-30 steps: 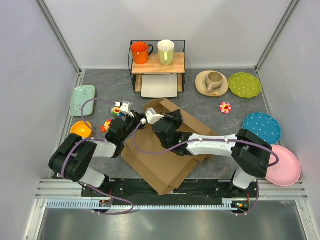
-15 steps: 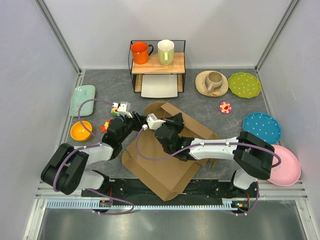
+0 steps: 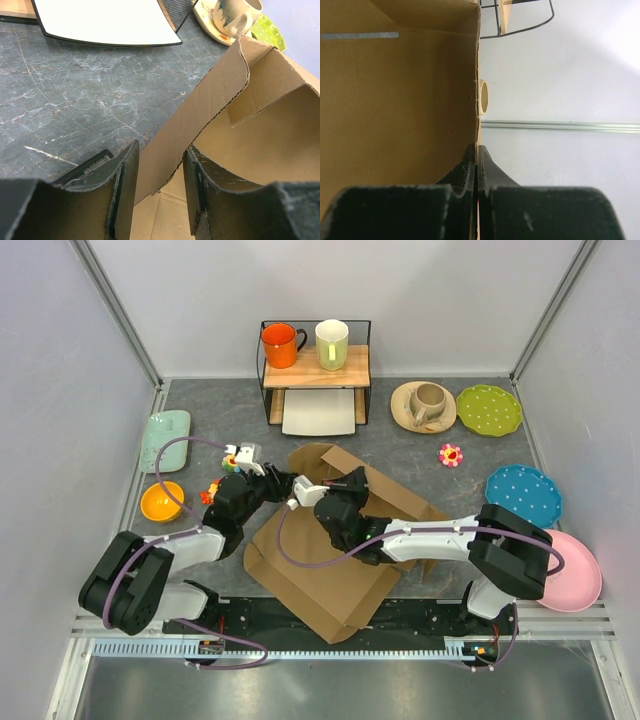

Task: Fold the paper box

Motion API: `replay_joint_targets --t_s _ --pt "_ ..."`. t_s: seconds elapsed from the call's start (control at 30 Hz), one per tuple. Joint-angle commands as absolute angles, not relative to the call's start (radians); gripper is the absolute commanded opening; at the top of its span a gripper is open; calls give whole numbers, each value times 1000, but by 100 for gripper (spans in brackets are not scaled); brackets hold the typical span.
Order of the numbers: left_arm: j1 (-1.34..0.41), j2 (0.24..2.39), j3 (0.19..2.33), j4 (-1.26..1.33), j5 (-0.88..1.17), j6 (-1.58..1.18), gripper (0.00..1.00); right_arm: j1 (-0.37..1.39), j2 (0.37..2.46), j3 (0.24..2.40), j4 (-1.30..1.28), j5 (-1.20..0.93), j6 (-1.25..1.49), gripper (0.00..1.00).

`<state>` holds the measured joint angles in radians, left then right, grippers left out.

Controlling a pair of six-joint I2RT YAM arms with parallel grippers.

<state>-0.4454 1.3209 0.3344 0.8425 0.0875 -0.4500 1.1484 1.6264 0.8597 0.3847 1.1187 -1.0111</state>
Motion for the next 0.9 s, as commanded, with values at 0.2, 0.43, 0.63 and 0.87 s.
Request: replay_joint_targets --t_s 0.2,0.43,0.63,0.87 --pt "-445 1108 380 635 19 -368 53 1163 1606 795 394 1066 -1035 0" --pt "-436 1016 371 601 -52 -388 58 1181 1629 818 429 1100 -1069 0" --pt "-431 1104 405 594 -25 -397 61 1189 1663 828 557 1137 -1178 0" --pt "-428 1161 391 653 -34 -442 61 1192 1666 834 739 1150 -1405 0"
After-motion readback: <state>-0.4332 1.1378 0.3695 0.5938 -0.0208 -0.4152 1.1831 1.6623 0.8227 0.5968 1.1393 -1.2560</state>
